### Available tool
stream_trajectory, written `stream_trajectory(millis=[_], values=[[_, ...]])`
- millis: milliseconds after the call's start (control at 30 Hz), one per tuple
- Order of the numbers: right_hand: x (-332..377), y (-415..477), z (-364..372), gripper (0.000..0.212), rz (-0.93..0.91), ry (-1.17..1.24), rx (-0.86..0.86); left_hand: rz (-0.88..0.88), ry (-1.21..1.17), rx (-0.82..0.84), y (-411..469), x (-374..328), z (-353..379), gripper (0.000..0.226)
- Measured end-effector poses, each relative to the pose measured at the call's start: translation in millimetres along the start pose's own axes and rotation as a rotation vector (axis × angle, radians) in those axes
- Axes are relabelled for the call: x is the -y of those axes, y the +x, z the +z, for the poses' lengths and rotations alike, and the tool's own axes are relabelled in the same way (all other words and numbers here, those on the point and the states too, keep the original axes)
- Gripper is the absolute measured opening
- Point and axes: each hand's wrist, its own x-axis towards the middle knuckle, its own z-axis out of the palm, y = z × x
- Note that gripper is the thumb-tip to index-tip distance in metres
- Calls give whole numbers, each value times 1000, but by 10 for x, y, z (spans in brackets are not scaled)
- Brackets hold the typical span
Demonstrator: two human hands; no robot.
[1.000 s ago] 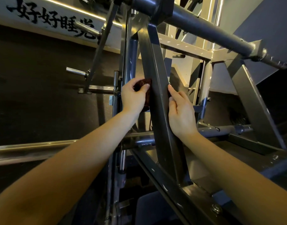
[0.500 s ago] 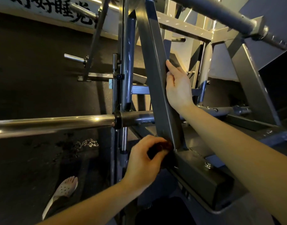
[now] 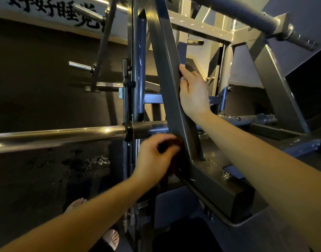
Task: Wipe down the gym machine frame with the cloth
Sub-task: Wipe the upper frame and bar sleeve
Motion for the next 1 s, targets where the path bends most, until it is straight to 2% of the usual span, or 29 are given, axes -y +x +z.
stream_trajectory(millis=[100, 233, 300, 467, 500, 633, 767, 867, 1000], values=[[15, -11, -8, 44, -14, -26, -10, -57, -54, -136, 230, -22, -4, 26], [-10, 6, 5, 45, -31, -56, -12, -63, -41, 25, -308, -125, 68, 28], [-11, 3, 11, 45, -28, -57, -8, -52, 24, 67, -244, -107, 24, 29], [22, -3, -41, 46, -15, -94, 30, -133, -18, -126, 149, -132, 7, 25], [38, 0, -72, 46, -8, -112, 50, -137, -18, -80, 55, -139, 16, 26], [190, 3, -243, 48, 77, -131, 202, -132, 116, 320, -309, -125, -122, 26], [345, -194, -560, 46, 139, -70, 265, -75, 187, 265, -174, -229, -380, 25], [430, -507, -901, 36, 252, -18, 254, -112, 138, 337, -93, -398, -567, 19], [538, -1056, -1202, 25, 437, 114, 35, -76, 134, 389, 85, -767, -714, 18]])
